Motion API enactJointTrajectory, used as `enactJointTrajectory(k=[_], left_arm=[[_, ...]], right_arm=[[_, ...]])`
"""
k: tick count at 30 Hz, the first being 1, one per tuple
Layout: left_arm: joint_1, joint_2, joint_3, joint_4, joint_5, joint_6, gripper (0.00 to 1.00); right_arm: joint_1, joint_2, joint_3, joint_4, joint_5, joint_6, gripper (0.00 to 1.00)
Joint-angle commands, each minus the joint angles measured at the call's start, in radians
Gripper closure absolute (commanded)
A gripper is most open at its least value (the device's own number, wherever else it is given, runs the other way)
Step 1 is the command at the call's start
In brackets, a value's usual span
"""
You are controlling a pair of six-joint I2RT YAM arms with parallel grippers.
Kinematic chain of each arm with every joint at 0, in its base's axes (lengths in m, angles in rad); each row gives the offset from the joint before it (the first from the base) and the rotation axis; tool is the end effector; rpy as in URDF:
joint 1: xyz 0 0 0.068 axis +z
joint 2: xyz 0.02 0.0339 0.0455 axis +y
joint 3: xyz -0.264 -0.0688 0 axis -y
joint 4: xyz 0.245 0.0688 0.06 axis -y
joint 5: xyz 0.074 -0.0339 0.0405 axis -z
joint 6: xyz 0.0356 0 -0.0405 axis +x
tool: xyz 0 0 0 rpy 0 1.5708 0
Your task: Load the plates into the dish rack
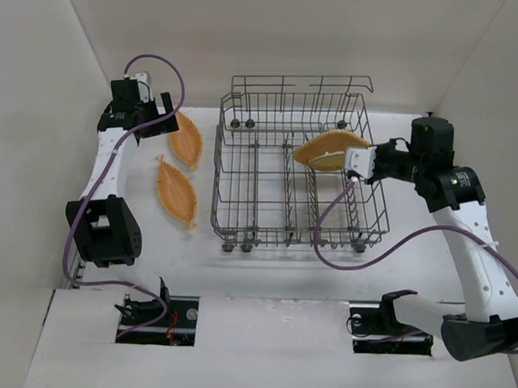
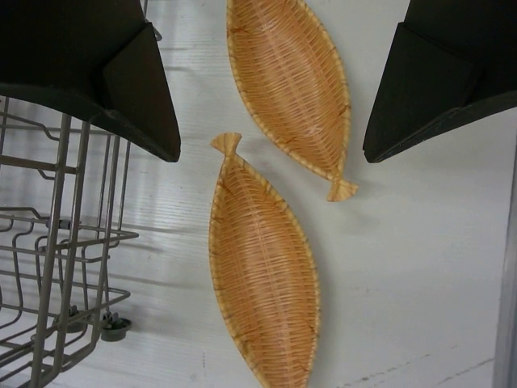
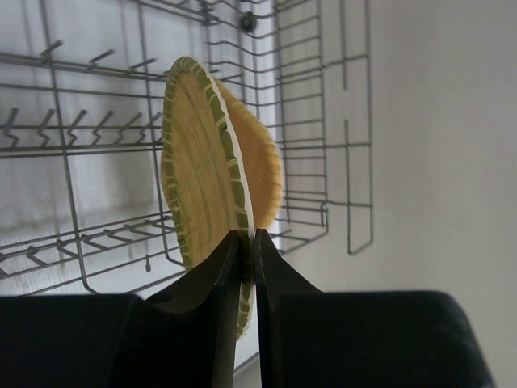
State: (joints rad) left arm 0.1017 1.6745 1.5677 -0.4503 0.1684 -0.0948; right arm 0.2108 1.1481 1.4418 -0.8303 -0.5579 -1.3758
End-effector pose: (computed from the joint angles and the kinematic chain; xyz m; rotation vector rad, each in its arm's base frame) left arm 0.3885 0.0337 0.3519 -0.1092 2.1213 -0.1750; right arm 0.2096 0.0641 0.4294 -1.6507 1.1686 -0.1471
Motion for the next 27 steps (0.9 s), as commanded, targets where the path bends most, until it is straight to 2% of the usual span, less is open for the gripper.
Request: enactJointTrajectory(k=[1,14,27], left_arm=[[0.028,-0.082,-0.021,0.038,0.003,-0.014,0.0],[0.072,-0.122,-0.063,0.041,0.006,-0.017,0.0],[0.068,-0.056,0.018,0.036,0.014,-0.016,0.0]], right_arm=[[0.026,-0.019,-0.053,0.094,-0.102,-0.172,1.0],[0.109,0.032,-0.122,0.154,0.01,-0.005,1.0],[0.114,-0.033,-0.254,0.203,0.142,0.11,1.0]])
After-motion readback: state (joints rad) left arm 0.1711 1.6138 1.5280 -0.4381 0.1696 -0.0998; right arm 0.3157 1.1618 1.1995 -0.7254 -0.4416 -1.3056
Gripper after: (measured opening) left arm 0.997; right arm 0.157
